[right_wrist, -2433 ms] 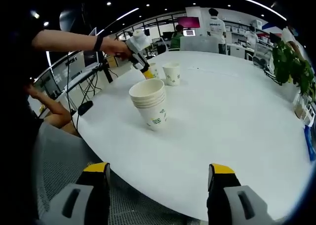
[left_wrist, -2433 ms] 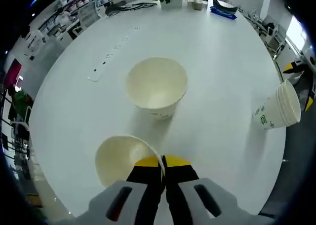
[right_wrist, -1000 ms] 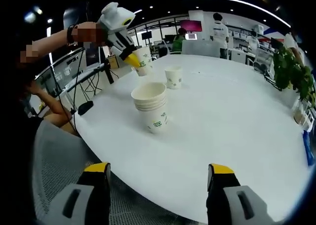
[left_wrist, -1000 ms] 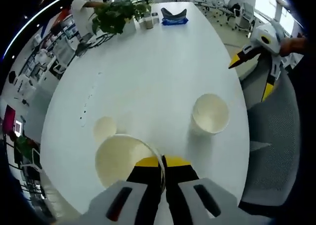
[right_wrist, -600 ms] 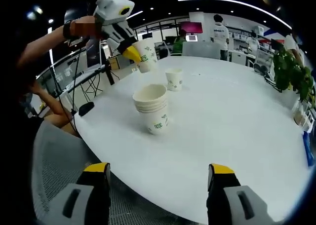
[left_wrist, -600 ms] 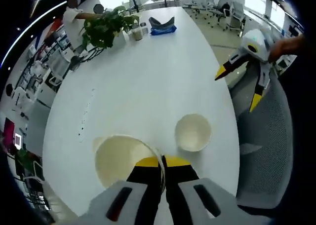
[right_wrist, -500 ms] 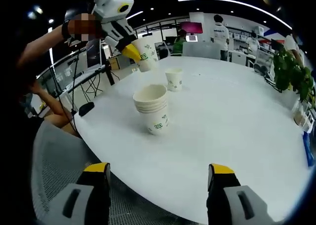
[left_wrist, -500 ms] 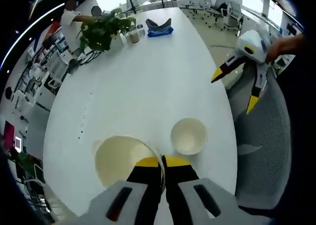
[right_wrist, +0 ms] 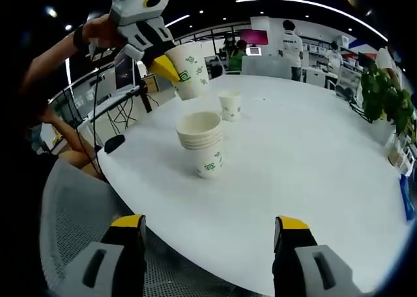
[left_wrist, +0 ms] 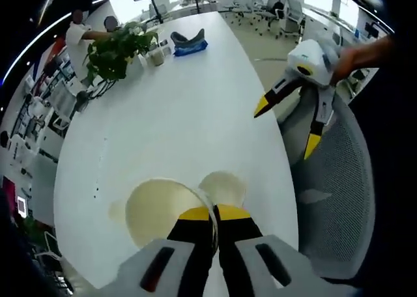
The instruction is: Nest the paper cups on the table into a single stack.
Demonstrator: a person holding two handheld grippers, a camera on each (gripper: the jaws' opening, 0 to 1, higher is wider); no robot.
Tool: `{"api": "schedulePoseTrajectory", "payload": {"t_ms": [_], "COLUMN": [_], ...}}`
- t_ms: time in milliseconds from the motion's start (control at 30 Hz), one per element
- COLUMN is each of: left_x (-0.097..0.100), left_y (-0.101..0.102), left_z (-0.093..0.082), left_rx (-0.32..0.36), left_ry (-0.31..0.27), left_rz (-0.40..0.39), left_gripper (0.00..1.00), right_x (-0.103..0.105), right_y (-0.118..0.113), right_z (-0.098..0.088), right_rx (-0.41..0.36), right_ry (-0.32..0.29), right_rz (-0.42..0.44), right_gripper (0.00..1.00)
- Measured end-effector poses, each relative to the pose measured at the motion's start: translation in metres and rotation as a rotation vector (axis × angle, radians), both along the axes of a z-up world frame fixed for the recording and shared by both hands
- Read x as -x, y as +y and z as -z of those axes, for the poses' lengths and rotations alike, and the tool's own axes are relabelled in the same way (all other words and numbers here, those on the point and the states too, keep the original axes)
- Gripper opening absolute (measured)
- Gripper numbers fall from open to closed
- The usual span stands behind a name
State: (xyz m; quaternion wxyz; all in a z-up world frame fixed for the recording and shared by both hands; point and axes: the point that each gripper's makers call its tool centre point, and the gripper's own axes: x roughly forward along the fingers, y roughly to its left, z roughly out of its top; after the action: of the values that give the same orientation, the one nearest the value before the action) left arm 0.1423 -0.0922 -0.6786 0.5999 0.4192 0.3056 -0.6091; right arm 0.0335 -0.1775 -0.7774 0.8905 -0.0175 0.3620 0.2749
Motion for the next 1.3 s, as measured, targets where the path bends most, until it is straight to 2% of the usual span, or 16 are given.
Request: {"api": "schedulePoseTrajectory", "payload": {"t_ms": [233,433,867,1300], "left_x": [0.016,0.022,0.029,0.028], "left_y": [-0.009,-0.013,-0.014,-0.017], "left_z": [0.003,0.014,0.042,0.055], "left_rx": [-0.009,-0.025,-0.051,-0.071], "left_ry": [0.009,0.020,0.058,0.068], "left_rz": [0.029,0.042,0.043,0.049], "left_gripper": [0.00,0.00,0.00,0.00], "right_x": [0.001,0.002,0.002,0.002], "right_y": [0.000,0.000,0.000,0.000], "right_z": [-0.001,0.000,0.002,0.002], "right_rx": [0.002,0.001,0.002,0.002], "right_ry": [-0.001,0.002,0.004,0.009], "right_rz": [-0.002,-0.005,-0.007,-0.005], "right_gripper": [0.81,0.81,0.81,0.81]}}
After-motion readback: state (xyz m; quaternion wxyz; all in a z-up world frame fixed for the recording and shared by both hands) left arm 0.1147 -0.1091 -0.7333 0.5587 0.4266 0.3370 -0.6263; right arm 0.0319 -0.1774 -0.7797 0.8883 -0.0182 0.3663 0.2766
